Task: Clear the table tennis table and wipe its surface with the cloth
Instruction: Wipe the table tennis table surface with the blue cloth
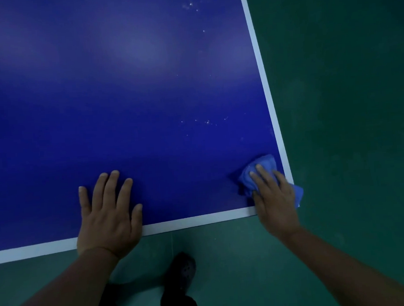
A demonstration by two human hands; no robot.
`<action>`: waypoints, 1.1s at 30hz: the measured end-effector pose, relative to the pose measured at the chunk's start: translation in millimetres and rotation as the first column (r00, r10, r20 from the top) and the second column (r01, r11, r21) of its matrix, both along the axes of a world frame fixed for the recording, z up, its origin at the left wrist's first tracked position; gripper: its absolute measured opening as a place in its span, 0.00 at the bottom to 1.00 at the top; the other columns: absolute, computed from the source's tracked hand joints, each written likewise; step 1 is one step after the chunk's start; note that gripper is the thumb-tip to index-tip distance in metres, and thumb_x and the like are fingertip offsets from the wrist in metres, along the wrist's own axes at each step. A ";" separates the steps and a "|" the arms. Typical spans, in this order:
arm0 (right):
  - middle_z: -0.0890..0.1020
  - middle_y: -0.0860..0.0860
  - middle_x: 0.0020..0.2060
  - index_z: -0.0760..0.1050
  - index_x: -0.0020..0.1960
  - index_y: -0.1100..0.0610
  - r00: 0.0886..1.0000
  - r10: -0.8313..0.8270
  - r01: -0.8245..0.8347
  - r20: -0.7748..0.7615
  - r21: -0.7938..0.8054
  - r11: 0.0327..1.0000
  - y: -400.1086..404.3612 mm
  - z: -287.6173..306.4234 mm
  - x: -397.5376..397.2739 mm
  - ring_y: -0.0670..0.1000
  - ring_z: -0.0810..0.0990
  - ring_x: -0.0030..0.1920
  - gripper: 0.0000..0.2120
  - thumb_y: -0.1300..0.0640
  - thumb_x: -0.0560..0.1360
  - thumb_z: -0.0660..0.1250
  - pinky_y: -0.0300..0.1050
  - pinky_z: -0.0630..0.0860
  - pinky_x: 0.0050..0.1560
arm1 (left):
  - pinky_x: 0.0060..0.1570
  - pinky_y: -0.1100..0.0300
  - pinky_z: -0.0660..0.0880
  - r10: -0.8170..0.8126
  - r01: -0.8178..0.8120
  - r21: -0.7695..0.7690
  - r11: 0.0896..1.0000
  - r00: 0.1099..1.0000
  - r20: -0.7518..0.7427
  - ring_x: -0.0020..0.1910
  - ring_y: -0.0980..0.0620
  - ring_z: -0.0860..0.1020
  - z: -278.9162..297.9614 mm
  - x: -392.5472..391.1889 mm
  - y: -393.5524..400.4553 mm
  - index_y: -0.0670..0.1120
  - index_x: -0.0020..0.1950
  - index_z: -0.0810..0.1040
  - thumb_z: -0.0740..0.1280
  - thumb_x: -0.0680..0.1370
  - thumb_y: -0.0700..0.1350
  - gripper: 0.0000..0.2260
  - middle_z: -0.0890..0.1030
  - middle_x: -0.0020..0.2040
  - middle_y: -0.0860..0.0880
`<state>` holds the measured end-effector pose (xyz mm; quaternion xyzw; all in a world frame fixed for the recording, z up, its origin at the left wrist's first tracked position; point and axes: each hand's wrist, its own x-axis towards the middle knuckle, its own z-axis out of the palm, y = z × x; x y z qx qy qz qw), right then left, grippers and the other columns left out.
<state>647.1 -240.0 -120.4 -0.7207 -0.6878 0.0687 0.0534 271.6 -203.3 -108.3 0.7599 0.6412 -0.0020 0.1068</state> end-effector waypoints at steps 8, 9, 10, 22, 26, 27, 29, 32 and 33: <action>0.65 0.51 0.77 0.65 0.77 0.53 0.985 -0.169 0.170 0.031 -0.020 0.985 88.6 7.3 -23.8 0.62 0.59 0.77 0.28 0.45 0.81 0.46 0.62 0.63 0.71 | 0.75 0.36 0.44 -0.007 0.007 0.020 1.000 1.000 0.010 0.77 0.39 0.57 -1.4 0.0 -2.0 0.40 0.73 0.68 0.51 0.79 0.56 0.29 0.63 0.76 0.39; 0.64 0.50 0.77 0.64 0.77 0.52 0.993 -0.115 0.116 0.033 -0.032 0.993 73.1 5.5 -37.8 0.61 0.59 0.77 0.27 0.45 0.81 0.46 0.62 0.62 0.72 | 0.75 0.36 0.44 -0.005 0.005 0.022 1.000 1.000 0.013 0.77 0.39 0.57 -1.5 0.1 -1.6 0.40 0.73 0.68 0.51 0.79 0.56 0.29 0.63 0.76 0.39; 0.64 0.50 0.77 0.64 0.77 0.51 0.999 -0.034 0.035 0.035 -0.042 0.998 54.1 2.6 -49.9 0.60 0.58 0.78 0.26 0.45 0.81 0.48 0.61 0.60 0.73 | 0.75 0.36 0.44 -0.002 0.002 0.024 1.000 1.000 0.012 0.78 0.39 0.57 -1.3 0.5 -1.0 0.40 0.73 0.68 0.51 0.79 0.56 0.29 0.63 0.76 0.39; 0.63 0.50 0.78 0.64 0.77 0.50 0.998 0.035 -0.033 0.048 -0.046 0.998 69.8 2.6 -64.0 0.61 0.58 0.78 0.26 0.44 0.82 0.48 0.64 0.56 0.74 | 0.75 0.34 0.47 -0.003 0.003 0.013 1.000 1.000 -0.003 0.78 0.40 0.56 -4.9 -1.3 -2.0 0.41 0.74 0.68 0.51 0.80 0.57 0.29 0.62 0.77 0.39; 0.61 0.49 0.79 0.61 0.78 0.49 0.997 0.046 -0.040 0.067 -0.088 0.995 79.7 4.1 -35.5 0.58 0.54 0.79 0.28 0.42 0.81 0.45 0.64 0.55 0.75 | 0.75 0.34 0.47 0.000 0.000 0.029 1.000 1.000 0.011 0.78 0.40 0.57 -5.3 -1.0 -1.7 0.41 0.73 0.69 0.51 0.79 0.56 0.28 0.63 0.76 0.39; 0.60 0.49 0.79 0.60 0.79 0.49 0.992 -0.097 0.104 0.084 -0.078 0.992 96.8 5.1 -26.0 0.59 0.54 0.79 0.28 0.42 0.81 0.44 0.63 0.54 0.76 | 0.75 0.34 0.46 0.002 -0.002 0.032 0.999 1.000 0.015 0.78 0.40 0.57 -5.8 -1.8 -1.8 0.41 0.73 0.69 0.51 0.79 0.56 0.28 0.63 0.76 0.39; 0.58 0.48 0.80 0.60 0.79 0.49 0.957 -0.285 0.289 0.060 -0.058 0.956 136.2 7.8 -16.8 0.58 0.52 0.79 0.27 0.43 0.82 0.47 0.61 0.51 0.77 | 0.75 0.34 0.47 0.000 0.000 0.032 0.999 1.000 0.009 0.78 0.40 0.57 -6.1 -1.8 -1.8 0.41 0.73 0.69 0.51 0.79 0.56 0.28 0.63 0.76 0.39; 0.52 0.45 0.81 0.55 0.81 0.47 0.930 -0.366 0.363 -0.024 -0.072 0.929 193.4 12.9 -35.5 0.56 0.46 0.80 0.25 0.45 0.84 0.48 0.61 0.45 0.78 | 0.74 0.33 0.48 -0.003 0.003 0.042 0.999 1.000 0.005 0.77 0.40 0.58 -6.8 -1.4 -1.9 0.40 0.73 0.69 0.52 0.79 0.56 0.28 0.64 0.76 0.39; 0.51 0.45 0.81 0.54 0.81 0.46 0.939 -0.343 0.340 -0.036 -0.077 0.937 207.5 13.0 -48.5 0.56 0.45 0.80 0.25 0.44 0.85 0.47 0.61 0.45 0.78 | 0.74 0.33 0.49 -0.004 0.004 0.044 0.999 1.000 0.004 0.77 0.39 0.58 -6.6 -1.2 -2.0 0.40 0.73 0.69 0.52 0.79 0.56 0.28 0.64 0.76 0.39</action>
